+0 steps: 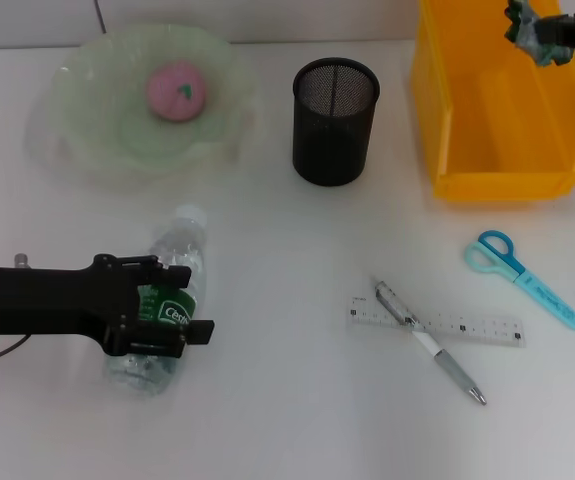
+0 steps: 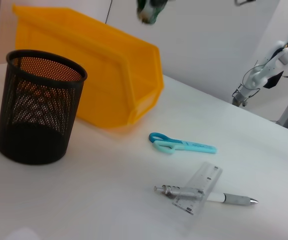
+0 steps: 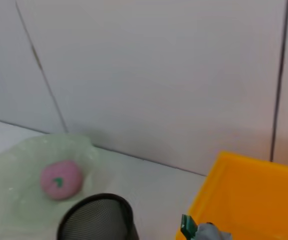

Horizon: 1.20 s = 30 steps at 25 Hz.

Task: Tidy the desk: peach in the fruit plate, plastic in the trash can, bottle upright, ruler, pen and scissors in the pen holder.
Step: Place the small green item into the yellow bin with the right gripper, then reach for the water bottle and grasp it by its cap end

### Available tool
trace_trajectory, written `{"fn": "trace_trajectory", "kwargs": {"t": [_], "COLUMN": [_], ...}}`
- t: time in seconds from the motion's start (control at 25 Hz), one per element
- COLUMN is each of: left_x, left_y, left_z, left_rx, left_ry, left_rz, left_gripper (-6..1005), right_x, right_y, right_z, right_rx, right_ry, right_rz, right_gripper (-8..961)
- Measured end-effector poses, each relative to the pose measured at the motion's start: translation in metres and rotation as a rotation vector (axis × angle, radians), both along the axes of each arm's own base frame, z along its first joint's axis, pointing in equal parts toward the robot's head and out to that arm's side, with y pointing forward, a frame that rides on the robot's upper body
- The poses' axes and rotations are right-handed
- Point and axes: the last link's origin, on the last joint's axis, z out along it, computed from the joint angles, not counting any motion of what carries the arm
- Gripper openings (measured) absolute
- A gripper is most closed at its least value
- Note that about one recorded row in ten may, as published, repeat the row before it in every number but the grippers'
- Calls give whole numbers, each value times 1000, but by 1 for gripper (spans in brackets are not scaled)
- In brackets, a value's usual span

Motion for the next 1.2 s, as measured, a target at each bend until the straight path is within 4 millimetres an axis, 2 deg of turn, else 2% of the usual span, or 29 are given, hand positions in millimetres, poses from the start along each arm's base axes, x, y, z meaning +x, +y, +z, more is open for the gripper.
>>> {"fn": "trace_trajectory", "kwargs": {"t": [0.12, 0.24, 0.6, 0.68, 0.72, 0.76, 0.8, 0.84, 0.92, 1.0, 1.04, 1.12, 1.2], "left_x": [1, 2, 2, 8, 12, 12, 12, 26, 37, 40, 52, 62, 70], "left_y": [1, 2, 3, 8, 9, 9, 9, 18, 30, 33, 44, 53, 58], "left_z": [0, 0, 4, 10, 14, 14, 14, 30, 44, 47, 55, 56, 56], "left_rx": [-1, 1, 4, -12, -27, -27, -27, -61, -66, -66, -65, -79, -86], "left_ry": [-1, -4, -7, -10, -11, -11, -11, 4, 46, 62, 128, 197, 245], "left_rz": [-1, 2, 23, 46, 55, 55, 55, 88, 156, 175, 236, 298, 331], "left_gripper": [820, 819, 815, 815, 814, 814, 814, 813, 813, 812, 811, 811, 810], "right_x": [6, 7, 11, 11, 9, 9, 7, 6, 9, 16, 22, 42, 55], "right_y": [7, 9, 4, 0, -14, -14, -23, -34, -57, -76, -87, -108, -117], "right_z": [-11, -14, -6, -4, 2, 2, 5, 5, 4, -2, -9, -28, -43], "right_rx": [-25, -33, -16, -17, -32, -32, -44, -79, -164, -243, -271, -267, -275], "right_ry": [6, 8, 37, 53, 96, 96, 120, 140, 175, 220, 258, 329, 371], "right_rz": [-16, -16, -9, 8, 83, 83, 135, 191, 283, 357, 402, 473, 477], "right_gripper": [14, 61, 202, 283, 323, 364, 404, 449, 540, 630, 663, 730, 734]}}
